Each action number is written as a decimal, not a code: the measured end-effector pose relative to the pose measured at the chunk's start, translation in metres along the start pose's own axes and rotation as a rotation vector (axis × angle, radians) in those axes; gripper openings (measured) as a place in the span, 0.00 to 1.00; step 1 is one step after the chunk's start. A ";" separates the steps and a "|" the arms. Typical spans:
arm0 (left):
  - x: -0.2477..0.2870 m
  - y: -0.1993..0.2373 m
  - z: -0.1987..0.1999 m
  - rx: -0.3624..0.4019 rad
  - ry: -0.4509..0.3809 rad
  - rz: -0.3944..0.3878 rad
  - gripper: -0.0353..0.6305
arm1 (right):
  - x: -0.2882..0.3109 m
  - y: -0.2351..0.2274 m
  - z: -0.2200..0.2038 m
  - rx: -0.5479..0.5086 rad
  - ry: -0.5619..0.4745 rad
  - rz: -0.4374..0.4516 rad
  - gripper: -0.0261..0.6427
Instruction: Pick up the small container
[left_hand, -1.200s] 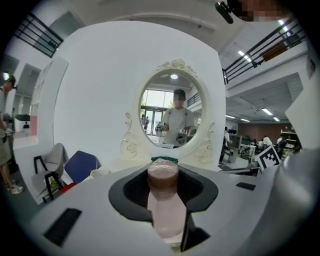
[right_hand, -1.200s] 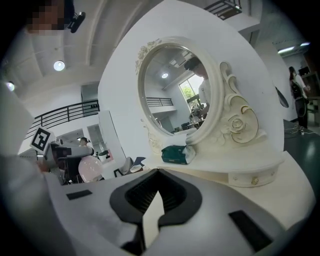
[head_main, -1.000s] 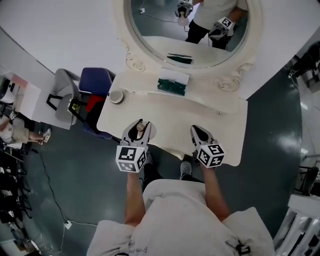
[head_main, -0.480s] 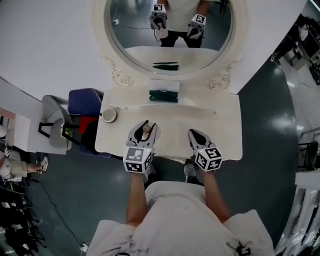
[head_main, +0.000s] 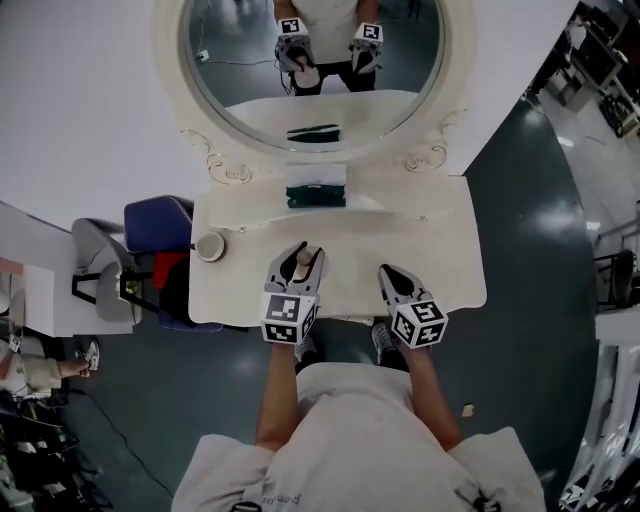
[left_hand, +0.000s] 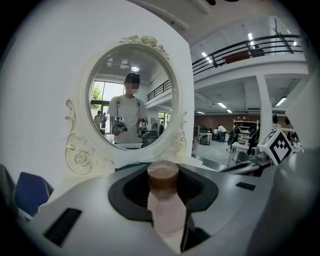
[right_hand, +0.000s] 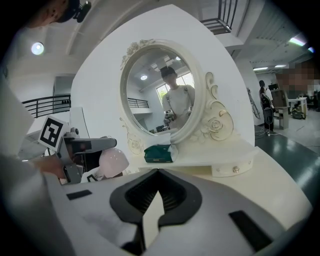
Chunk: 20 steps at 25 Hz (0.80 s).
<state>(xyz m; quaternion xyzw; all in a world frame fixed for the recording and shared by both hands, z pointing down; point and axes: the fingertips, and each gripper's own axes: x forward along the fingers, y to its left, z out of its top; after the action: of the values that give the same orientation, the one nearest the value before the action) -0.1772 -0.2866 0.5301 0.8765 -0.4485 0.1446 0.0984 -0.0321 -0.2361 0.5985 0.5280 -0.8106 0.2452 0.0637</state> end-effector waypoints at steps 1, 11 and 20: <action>0.002 -0.002 -0.004 0.006 0.005 -0.009 0.26 | -0.001 0.000 -0.002 0.008 -0.001 -0.007 0.06; 0.027 -0.012 -0.053 -0.020 0.064 -0.036 0.26 | 0.000 0.008 -0.009 0.031 0.001 -0.040 0.06; 0.052 -0.006 -0.085 -0.030 0.117 -0.035 0.26 | 0.013 0.029 -0.010 0.027 0.005 -0.007 0.06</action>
<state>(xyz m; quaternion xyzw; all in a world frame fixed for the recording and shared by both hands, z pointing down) -0.1574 -0.2968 0.6271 0.8727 -0.4287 0.1873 0.1399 -0.0647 -0.2326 0.6021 0.5312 -0.8050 0.2573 0.0593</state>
